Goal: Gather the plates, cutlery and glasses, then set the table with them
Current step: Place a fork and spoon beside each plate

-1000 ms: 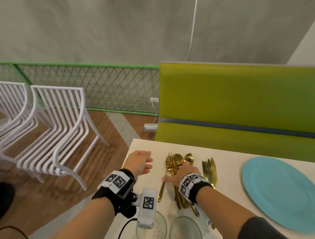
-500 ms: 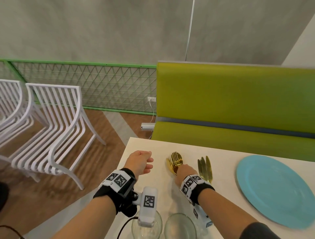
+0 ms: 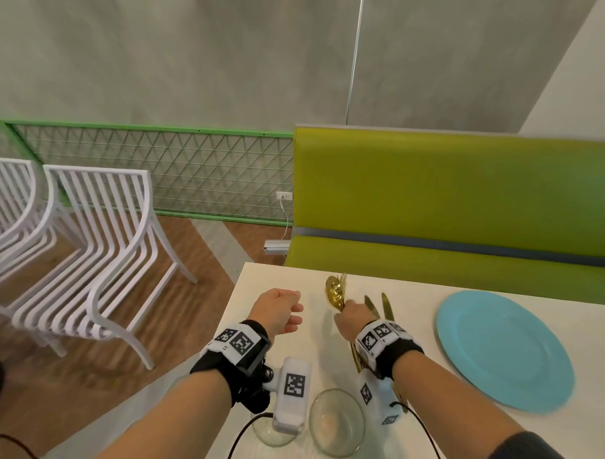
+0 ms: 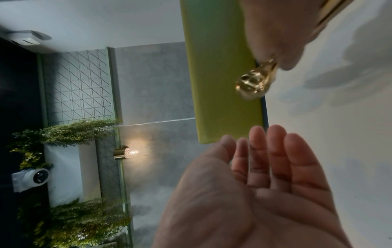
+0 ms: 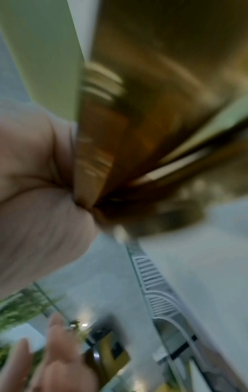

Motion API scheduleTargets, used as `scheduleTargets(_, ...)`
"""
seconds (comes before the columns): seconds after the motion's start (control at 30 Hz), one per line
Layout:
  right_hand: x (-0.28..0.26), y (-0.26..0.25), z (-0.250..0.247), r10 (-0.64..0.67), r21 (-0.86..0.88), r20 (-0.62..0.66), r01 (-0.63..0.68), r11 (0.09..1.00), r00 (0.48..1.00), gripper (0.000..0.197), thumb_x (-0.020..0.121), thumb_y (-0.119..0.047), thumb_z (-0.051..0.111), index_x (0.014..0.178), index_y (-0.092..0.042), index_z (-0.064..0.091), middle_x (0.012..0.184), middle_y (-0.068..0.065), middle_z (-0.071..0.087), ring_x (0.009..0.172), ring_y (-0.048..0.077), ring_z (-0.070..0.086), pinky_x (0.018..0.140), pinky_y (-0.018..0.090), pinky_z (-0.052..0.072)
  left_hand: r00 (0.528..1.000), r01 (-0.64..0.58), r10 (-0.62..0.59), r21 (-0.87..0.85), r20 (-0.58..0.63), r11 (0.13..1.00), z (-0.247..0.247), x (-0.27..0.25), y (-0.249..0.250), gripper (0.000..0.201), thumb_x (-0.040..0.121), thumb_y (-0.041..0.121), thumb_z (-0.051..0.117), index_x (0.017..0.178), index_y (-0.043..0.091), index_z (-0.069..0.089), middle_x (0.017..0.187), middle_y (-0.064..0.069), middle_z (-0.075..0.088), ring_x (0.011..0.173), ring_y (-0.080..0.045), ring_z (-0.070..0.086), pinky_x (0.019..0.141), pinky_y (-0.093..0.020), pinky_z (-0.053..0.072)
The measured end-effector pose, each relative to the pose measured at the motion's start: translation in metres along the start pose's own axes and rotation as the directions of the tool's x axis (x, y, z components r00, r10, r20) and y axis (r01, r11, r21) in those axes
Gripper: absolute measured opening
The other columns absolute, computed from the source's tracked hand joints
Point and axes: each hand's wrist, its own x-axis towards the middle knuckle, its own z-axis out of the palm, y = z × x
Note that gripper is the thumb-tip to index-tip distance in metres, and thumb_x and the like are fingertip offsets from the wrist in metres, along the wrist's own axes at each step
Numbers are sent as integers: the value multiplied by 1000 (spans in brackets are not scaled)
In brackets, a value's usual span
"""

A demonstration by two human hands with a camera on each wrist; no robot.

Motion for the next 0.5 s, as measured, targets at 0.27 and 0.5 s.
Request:
scheduleTargets(0.27,-70,8,-58,-118,95,-148,133,987,982,24,96,-19,34,80,-5,45,86,15,53,87,27,48,72,29,34,947,-54,5,144,322,988,42,-58,9,32,91,14,54,122,10,46,107,-9,56,84,-17,56,72,-23,49)
scheduleTargets(0.5,-166,44,-58,-21,283,-245,93,955,969,39,98,-14,31,59,-17,32,67,3,37,84,22,41,72,28,29,758,-164,53,111,650,980,79,-130,-6,9,91,4,52,95,10,57,86,-6,61,70,-13,62,66,-24,54)
